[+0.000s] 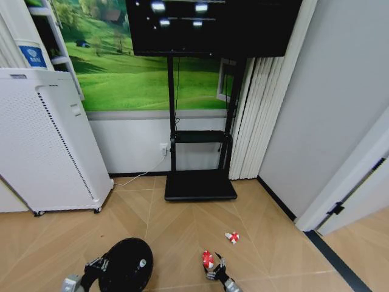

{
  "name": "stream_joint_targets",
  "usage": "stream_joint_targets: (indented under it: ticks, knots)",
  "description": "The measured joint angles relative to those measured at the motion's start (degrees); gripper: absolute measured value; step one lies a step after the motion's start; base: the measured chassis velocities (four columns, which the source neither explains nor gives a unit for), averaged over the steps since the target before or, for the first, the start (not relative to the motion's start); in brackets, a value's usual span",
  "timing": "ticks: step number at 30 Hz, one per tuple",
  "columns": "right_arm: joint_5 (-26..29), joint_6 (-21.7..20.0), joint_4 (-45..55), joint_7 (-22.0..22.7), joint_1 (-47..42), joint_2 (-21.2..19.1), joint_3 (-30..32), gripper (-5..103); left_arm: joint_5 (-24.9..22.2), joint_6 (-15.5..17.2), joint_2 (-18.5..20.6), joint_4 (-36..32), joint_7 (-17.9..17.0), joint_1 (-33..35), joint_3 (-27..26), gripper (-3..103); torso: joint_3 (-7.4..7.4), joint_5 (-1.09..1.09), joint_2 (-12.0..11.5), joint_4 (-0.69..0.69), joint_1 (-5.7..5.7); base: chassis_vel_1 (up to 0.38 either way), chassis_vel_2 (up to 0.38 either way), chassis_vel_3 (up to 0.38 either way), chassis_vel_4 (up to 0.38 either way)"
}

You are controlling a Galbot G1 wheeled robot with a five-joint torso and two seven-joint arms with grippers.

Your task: Pick up the trash bin and place the garbage on the floor into it.

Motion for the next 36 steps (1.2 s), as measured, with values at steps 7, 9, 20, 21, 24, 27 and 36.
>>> stream_joint_targets:
  ticks: [7, 9, 20, 21, 24, 27, 36]
  knots:
    - [3.0, -0.9, -2.4, -2.9, 1.0, 1.0, 0.5, 87, 0.2, -0.2, -0.2, -0.2, 0.3, 0.4, -0.1, 6, 0.00, -0.01, 0.0, 0.01, 0.00, 0.000, 0.000, 0.000, 0.000]
    - [3.2, -1.0, -2.5, -3.2, 1.1, 1.2, 0.5, 82, 0.2, -0.2, -0.2, -0.2, 0.3, 0.4, -0.1, 6, 0.00, -0.01, 0.0, 0.01, 0.00, 0.000, 0.000, 0.000, 0.000]
    - [3.5, -0.7, -1.9, -3.7, 0.9, 0.8, 0.8, 38, 0.3, -0.9, -0.1, -0.2, 0.4, 1.0, -0.6, 6, 0.00, 0.00, 0.0, 0.01, 0.00, 0.000, 0.000, 0.000, 0.000]
    - [3.4, -0.6, -1.7, -3.7, 0.9, 0.6, 0.9, 33, 0.3, -0.9, 0.0, -0.2, 0.4, 1.0, -0.6, 6, 0.01, 0.00, 0.0, 0.01, 0.00, 0.000, 0.000, 0.000, 0.000]
    - [2.8, -0.2, -1.5, -3.6, 1.0, 0.5, 1.6, 22, 0.3, -0.9, 0.1, -0.1, 0.4, 0.7, -0.6, 6, 0.01, 0.00, 0.0, 0.01, 0.00, 0.000, 0.000, 0.000, 0.000]
    - [1.7, 0.2, -1.2, -3.5, 0.9, 0.4, 1.8, 8, 0.1, -0.9, 0.4, -0.1, 0.4, 0.3, -0.5, 6, 0.01, 0.00, 0.0, 0.02, 0.00, 0.000, 0.000, 0.000, 0.000]
    - [-1.3, 1.0, -1.0, -2.5, -0.3, 0.7, 2.9, 18, 0.0, -0.9, 0.3, -0.3, 0.2, 0.1, -0.3, 6, 0.01, 0.00, 0.0, 0.01, 0.00, 0.000, 0.000, 0.000, 0.000]
